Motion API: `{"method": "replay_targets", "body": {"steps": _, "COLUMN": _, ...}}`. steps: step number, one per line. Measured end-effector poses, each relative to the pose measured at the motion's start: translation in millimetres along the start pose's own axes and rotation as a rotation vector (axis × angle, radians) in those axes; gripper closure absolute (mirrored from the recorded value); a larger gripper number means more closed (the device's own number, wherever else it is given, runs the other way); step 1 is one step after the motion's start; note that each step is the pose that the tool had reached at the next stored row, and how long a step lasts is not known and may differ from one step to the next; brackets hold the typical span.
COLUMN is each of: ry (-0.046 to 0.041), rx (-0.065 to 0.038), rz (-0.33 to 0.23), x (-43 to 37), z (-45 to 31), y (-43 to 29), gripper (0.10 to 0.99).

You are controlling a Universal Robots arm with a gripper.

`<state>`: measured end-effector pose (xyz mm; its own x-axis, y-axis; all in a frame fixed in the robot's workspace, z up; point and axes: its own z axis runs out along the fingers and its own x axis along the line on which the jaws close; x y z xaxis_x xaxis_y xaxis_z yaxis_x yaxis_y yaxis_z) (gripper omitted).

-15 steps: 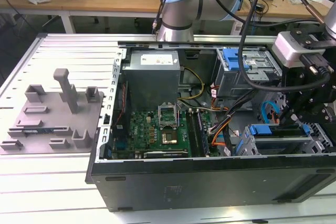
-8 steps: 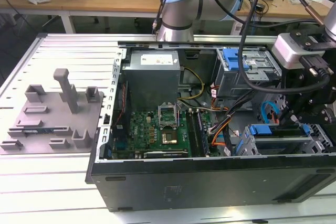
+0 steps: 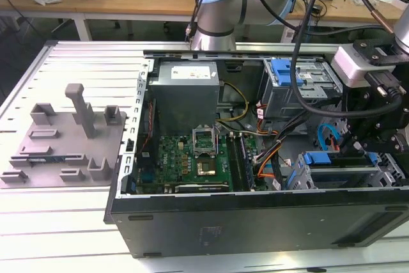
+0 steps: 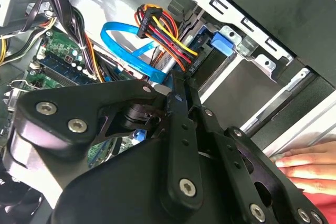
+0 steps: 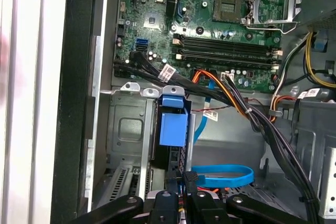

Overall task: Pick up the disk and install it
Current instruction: 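Insert the second disk wire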

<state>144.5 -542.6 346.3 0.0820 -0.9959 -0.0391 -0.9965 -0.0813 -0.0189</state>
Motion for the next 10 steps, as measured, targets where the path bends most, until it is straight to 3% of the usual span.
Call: {"method": "replay_targets", "body": {"steps": 10, "ry": -0.0013, "rx": 0.000, "rz": -0.013, "x": 1.6, "z": 7.1, "y": -0.1, "gripper": 0.925}}
